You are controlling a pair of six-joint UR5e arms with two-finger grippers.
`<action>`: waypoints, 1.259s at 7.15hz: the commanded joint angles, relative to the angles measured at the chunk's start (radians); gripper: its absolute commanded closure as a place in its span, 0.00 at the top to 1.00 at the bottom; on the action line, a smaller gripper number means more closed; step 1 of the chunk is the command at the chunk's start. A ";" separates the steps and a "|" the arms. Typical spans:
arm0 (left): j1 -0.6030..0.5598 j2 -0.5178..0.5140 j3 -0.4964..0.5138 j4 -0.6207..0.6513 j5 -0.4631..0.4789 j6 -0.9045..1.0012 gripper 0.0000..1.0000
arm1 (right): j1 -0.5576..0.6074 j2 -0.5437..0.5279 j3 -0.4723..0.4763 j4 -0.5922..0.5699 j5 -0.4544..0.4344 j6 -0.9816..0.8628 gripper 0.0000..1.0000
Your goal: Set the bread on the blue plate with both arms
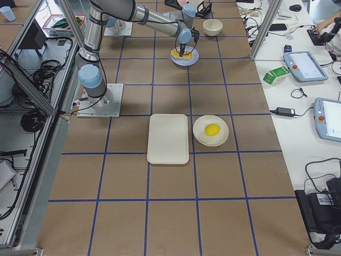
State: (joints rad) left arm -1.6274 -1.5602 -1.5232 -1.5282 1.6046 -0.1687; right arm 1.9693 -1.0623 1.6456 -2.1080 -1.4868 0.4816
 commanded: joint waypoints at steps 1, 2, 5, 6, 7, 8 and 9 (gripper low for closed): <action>0.001 -0.001 0.000 0.000 -0.002 0.000 1.00 | -0.027 -0.065 -0.004 -0.015 -0.006 -0.011 1.00; 0.001 -0.003 0.000 -0.001 -0.002 0.000 1.00 | -0.055 -0.106 0.005 -0.001 -0.018 -0.009 1.00; 0.001 -0.001 -0.002 -0.001 -0.002 0.000 1.00 | -0.208 -0.325 -0.006 0.243 -0.013 -0.041 1.00; 0.001 -0.001 -0.002 -0.001 0.000 0.000 1.00 | -0.237 -0.405 -0.004 0.344 -0.020 -0.104 1.00; 0.001 -0.001 -0.002 -0.001 0.000 0.001 1.00 | -0.274 -0.488 -0.004 0.434 -0.041 -0.139 1.00; 0.001 -0.001 -0.002 -0.001 0.000 0.002 1.00 | -0.320 -0.552 -0.001 0.529 -0.055 -0.214 1.00; 0.001 -0.001 -0.002 -0.001 0.000 0.002 1.00 | -0.363 -0.599 0.008 0.566 -0.056 -0.259 1.00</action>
State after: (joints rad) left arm -1.6261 -1.5613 -1.5247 -1.5294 1.6045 -0.1674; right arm 1.6612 -1.5894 1.6454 -1.6185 -1.5346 0.2892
